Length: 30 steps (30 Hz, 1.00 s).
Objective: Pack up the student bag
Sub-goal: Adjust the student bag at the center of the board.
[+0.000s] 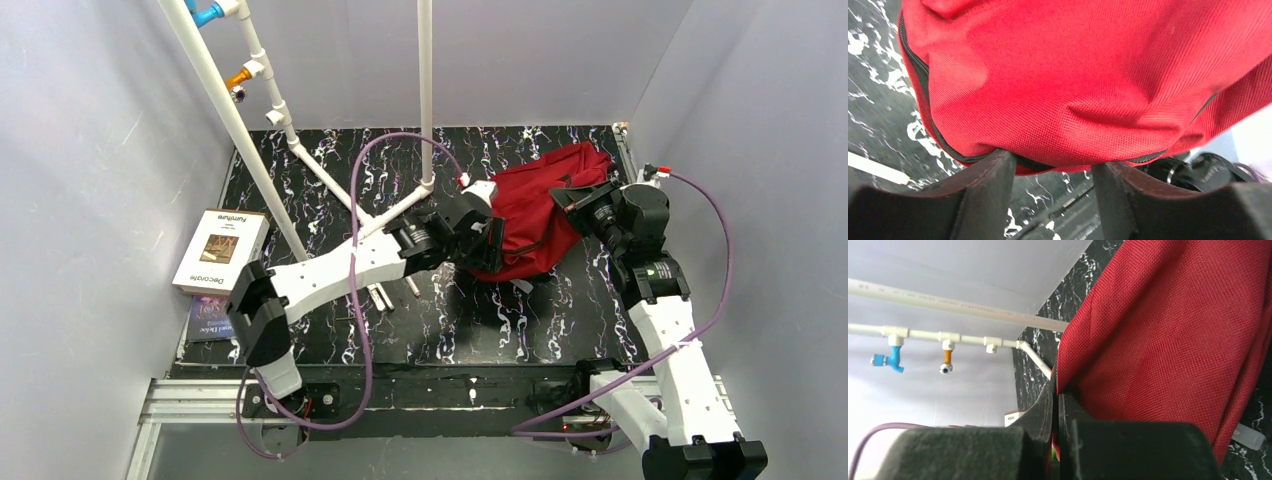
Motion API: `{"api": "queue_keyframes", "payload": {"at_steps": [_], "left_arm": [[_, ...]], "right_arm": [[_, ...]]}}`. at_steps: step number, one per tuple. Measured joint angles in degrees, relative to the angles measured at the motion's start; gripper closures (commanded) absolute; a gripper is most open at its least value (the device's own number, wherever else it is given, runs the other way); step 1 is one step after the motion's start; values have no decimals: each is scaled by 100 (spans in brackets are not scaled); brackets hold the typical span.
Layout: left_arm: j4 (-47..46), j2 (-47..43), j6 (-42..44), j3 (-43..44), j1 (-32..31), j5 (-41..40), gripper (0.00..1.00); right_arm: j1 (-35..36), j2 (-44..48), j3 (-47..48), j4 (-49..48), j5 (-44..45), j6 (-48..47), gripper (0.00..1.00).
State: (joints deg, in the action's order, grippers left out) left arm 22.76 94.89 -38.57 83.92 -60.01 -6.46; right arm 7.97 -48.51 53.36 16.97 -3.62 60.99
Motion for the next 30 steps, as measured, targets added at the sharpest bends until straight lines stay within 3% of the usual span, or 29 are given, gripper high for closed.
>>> {"api": "queue_keyframes", "payload": {"at_steps": [4,9,13,20,23,30], "left_arm": [[149,540,487,632,208,-79,66],[205,1145,846,1346,820,225,78],[328,1685,1106,2090,1226,468,80],[649,2511,1429,3077,1541,763,53],[881,2645,1556,3145,1530,739,34],[1123,2376,1685,2782,1499,750,23]], "right_arm": [[-13,-24,-146,-35,166,-120,99],[-81,-258,-184,-48,243,-321,99],[-212,-629,-358,-446,238,-396,99],[-479,-1836,-433,-1587,186,-684,99],[-538,-2328,-520,-2135,92,-903,99],[-555,-3049,-1233,-3145,-76,-1631,99]]}}
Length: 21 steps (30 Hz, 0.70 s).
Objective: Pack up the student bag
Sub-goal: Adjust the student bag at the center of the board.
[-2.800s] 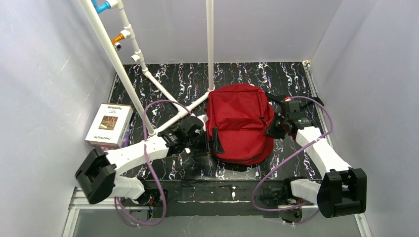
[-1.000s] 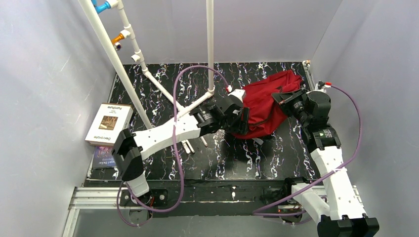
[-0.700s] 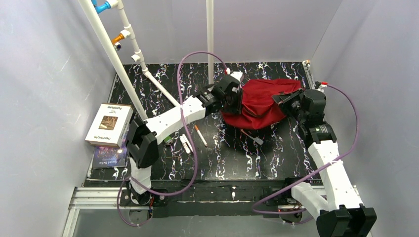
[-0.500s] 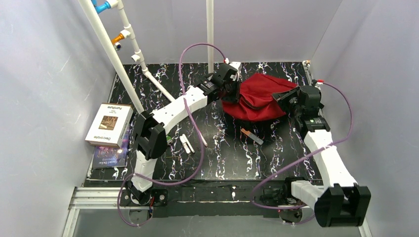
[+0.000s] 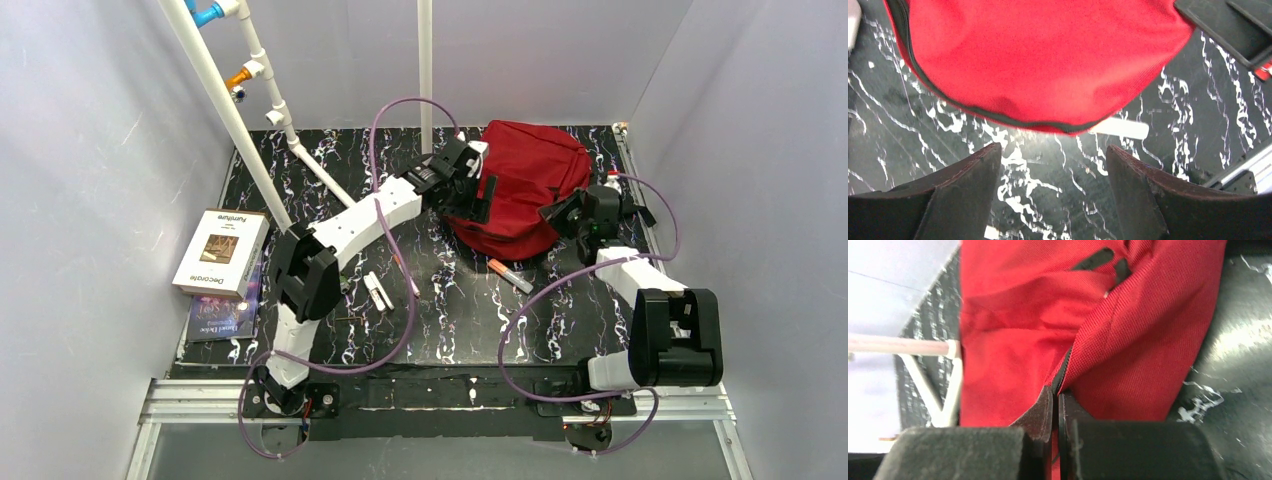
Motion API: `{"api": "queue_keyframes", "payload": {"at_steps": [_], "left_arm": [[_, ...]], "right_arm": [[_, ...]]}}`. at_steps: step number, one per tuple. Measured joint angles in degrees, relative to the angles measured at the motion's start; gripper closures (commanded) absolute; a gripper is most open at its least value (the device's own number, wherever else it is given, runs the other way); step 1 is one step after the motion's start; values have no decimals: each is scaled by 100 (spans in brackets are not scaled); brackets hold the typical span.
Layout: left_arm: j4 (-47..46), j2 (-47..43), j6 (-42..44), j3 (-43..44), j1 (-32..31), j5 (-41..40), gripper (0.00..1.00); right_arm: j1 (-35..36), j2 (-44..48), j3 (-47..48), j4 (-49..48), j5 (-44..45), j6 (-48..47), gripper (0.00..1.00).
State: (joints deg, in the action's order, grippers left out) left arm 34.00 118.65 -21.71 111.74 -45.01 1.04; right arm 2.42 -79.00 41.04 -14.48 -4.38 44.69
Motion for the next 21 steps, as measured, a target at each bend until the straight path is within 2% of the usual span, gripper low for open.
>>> {"api": "queue_keyframes", "payload": {"at_steps": [6,12,17,21], "left_arm": [[17,-1051,-131,-1088,0,393,19],[-280,-2312,-391,-1974,-11,820,16],[-476,-2857,-525,-2483,-17,931,13],[-527,-3058,-612,-2938,-17,927,13]], "right_arm": [[0,170,-1128,-363,35,-286,99],[168,1198,-2208,-24,-140,-2,99],[1429,2201,-2643,254,-52,651,99],[2094,2374,-2776,247,-13,1233,99]]}}
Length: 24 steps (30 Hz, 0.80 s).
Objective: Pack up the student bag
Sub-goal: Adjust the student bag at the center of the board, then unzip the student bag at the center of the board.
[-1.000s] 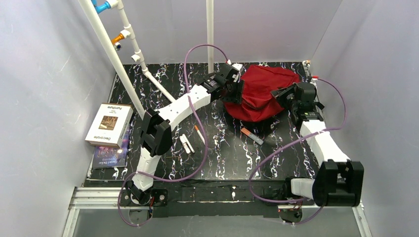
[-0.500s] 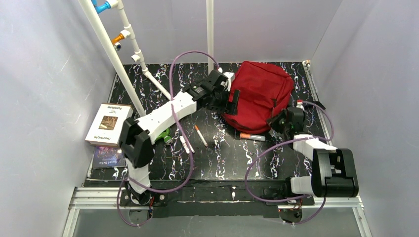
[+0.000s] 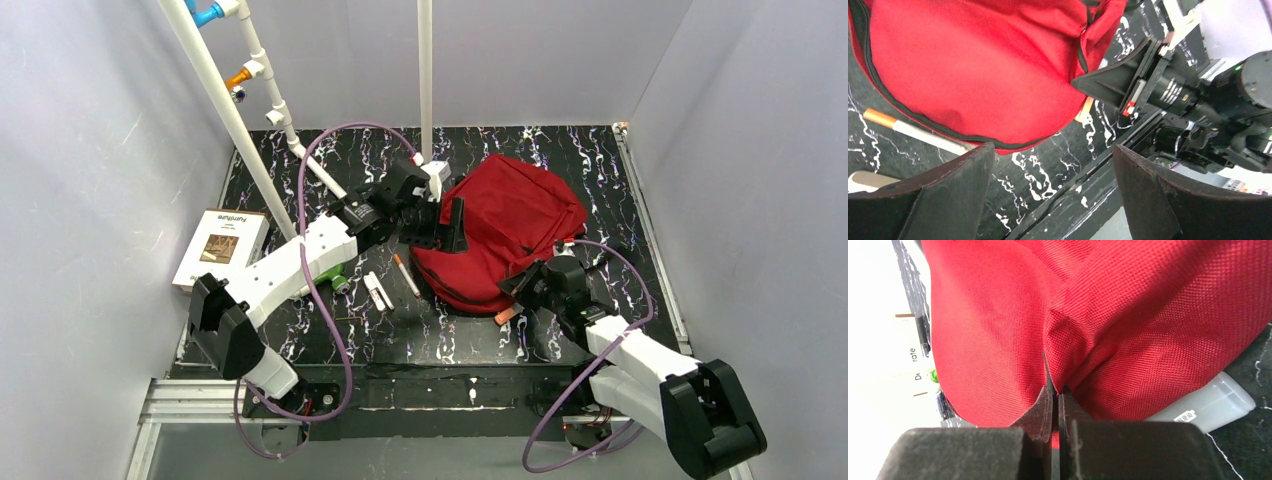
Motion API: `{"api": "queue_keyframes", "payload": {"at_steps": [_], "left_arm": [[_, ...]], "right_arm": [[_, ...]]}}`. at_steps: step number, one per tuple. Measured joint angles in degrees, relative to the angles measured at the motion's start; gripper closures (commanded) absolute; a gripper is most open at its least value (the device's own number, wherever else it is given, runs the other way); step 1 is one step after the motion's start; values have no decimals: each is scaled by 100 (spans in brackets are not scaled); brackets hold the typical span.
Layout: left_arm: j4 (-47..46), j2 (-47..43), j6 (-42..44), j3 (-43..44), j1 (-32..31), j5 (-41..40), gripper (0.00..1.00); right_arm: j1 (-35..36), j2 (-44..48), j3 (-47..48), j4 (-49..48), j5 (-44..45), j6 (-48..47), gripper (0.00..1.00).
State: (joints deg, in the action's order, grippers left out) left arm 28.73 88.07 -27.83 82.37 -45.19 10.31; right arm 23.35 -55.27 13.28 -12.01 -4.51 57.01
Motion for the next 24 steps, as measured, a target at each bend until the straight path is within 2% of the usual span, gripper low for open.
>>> {"api": "queue_keyframes", "payload": {"at_steps": [6,9,10,15,17,19,20,21,22,23,24], "left_arm": [[-151,-273,-365,-874,0,-4,12],[-511,-492,-846,-1515,0,-4,2],[-734,-590,-1097,-1805,0,-2,2],[-1606,-715,-2439,-2872,0,-81,2],[-1775,-581,-2741,-2951,0,-195,3],[-1991,-389,-2933,-2944,11,-304,8],[-2059,-271,-2990,-2918,15,-374,12],[-2107,-136,-3012,-2874,24,-437,20],[-2140,-22,-3018,-2833,28,-490,33],[-2153,146,-3014,-2750,39,-573,44],[-2166,321,-2994,-2653,48,-660,57]], "right_arm": [[140,-645,437,35,-83,291,99],[192,-632,678,92,-83,269,99],[197,-608,741,120,-85,249,99],[203,-455,811,256,-107,2,99],[201,-439,831,334,-127,-87,99],[201,-426,846,380,-155,-166,99],[201,-413,855,413,-170,-192,91],[201,-389,881,487,-195,-251,77],[201,-356,920,586,-214,-319,61],[201,-315,990,748,-223,-413,51],[203,-264,1093,986,-221,-535,46]]}}
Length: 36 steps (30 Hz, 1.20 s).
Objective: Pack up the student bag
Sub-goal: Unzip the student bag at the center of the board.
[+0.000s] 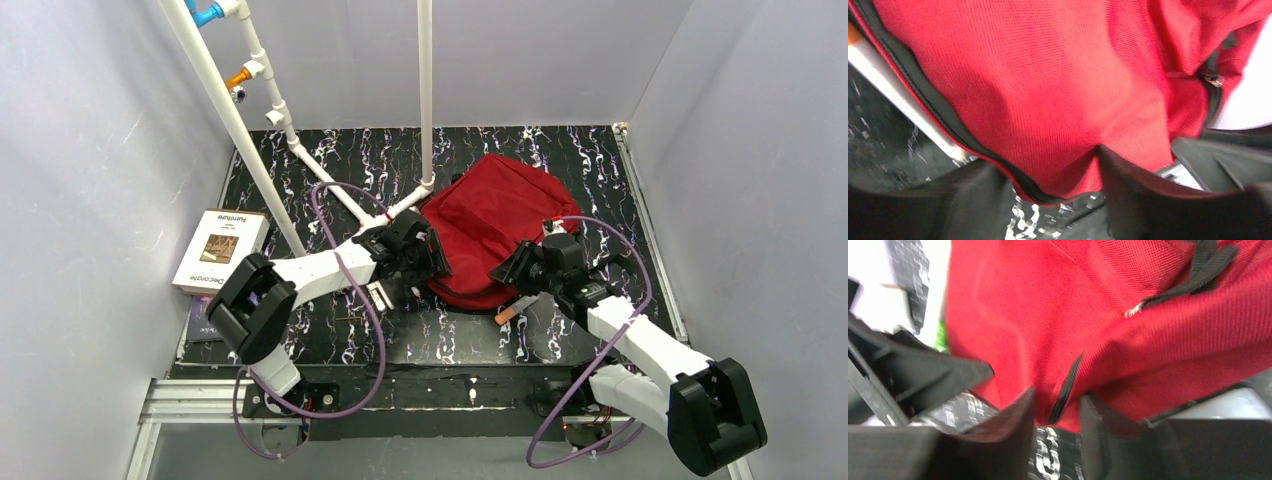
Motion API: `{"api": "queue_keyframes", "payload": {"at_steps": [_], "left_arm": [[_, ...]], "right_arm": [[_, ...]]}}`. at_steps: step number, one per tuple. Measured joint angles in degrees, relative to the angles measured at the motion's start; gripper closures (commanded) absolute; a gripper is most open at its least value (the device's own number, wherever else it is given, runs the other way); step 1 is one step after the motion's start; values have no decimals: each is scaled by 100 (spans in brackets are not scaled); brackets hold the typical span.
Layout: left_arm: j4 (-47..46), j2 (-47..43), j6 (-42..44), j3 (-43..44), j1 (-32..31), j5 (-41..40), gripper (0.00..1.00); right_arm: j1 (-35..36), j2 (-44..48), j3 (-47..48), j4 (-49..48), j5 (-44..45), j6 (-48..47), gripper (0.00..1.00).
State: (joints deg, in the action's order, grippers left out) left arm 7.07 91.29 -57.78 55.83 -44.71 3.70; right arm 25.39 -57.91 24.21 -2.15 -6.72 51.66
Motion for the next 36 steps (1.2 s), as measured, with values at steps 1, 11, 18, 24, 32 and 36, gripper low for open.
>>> {"api": "queue_keyframes", "payload": {"at_steps": [1,11,18,24,32,36], "left_arm": [[-22,166,35,85,7,-63,69],[-417,815,404,149,74,2,90],[-564,787,544,50,72,28,91],[-573,745,684,13,72,15,99],[-621,745,793,13,81,153,100],[-710,745,831,13,94,291,100]], "right_arm": [[4,50,157,354,57,-199,42],[24,52,1624,2223,1292,-1799,49],[24,-1084,2251,2000,1462,-2503,73],[20,-861,916,1403,1307,-2149,73],[-584,-289,-354,391,1034,-1491,81],[-1117,-455,-247,393,597,-1458,57]]}}
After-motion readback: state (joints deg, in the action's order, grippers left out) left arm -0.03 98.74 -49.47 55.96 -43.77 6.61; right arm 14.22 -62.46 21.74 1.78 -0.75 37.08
